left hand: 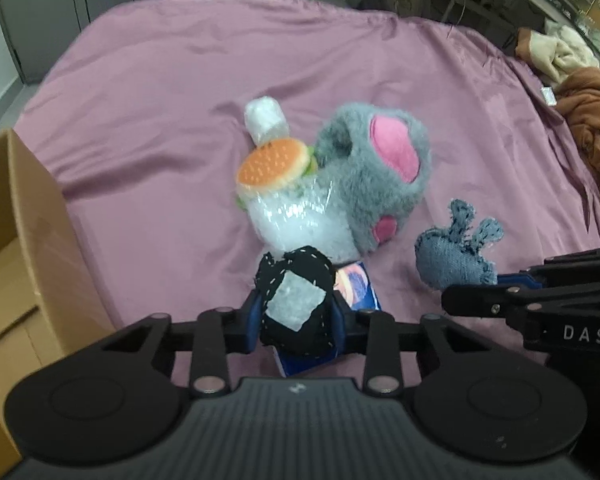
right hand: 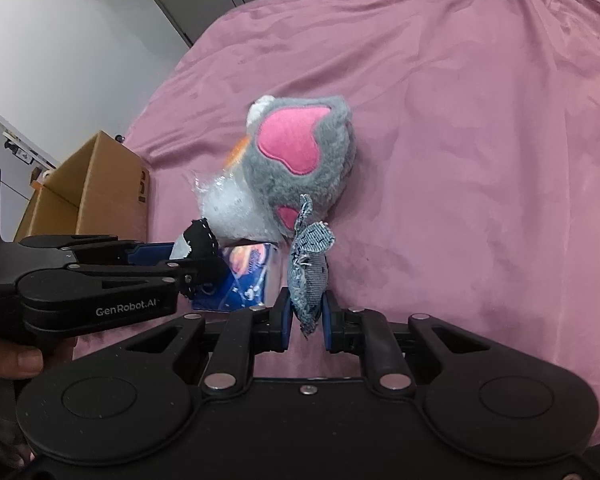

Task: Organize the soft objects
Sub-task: 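Carry the black plush and denim mouse with both tools over the cardboard box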

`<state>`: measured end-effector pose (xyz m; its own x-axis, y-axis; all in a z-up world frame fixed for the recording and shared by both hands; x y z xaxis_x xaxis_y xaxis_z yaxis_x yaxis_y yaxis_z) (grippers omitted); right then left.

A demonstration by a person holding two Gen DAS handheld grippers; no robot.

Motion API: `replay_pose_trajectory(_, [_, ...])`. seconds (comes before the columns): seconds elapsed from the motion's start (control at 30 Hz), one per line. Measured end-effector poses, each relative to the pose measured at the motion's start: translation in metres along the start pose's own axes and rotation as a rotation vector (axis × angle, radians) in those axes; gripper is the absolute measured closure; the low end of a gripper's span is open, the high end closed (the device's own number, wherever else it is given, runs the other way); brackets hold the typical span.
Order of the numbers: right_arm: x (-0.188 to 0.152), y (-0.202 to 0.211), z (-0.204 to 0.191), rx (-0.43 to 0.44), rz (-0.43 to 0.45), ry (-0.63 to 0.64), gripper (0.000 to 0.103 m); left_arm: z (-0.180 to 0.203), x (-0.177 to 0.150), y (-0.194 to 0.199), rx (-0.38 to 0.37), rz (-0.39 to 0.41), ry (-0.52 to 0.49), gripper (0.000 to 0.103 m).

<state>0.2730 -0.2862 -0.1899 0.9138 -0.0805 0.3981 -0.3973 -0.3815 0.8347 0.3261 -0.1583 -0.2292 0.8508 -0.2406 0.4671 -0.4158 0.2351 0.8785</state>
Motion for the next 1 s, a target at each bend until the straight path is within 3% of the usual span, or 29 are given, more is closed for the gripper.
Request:
replay_pose_trajectory(0.43, [0.009,0.025,-0.047,0.024,0.074,0.078,0.088,-0.017,0.003,0.070,0.038,0.170,0.035,0.070])
replay_pose_trajectory(1.0, [0.004,0.029,-0.134,0.070,0.144,0.211,0.088,-0.087,-0.026,0.135,0.116,0.272,0.146,0.070])
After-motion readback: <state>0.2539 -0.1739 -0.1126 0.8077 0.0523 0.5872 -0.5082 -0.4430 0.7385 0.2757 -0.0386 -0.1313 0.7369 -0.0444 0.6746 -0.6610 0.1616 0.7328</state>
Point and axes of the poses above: each gripper's, at about its wrist camera, not at the fingertips, and y roughly against the way its jaws point, z to its right, x to its top, the point moved 5 cm from there along -y, roughly the way its jaws point, and after that the axes turned 3 degrees about x, right-handed, at the moved point
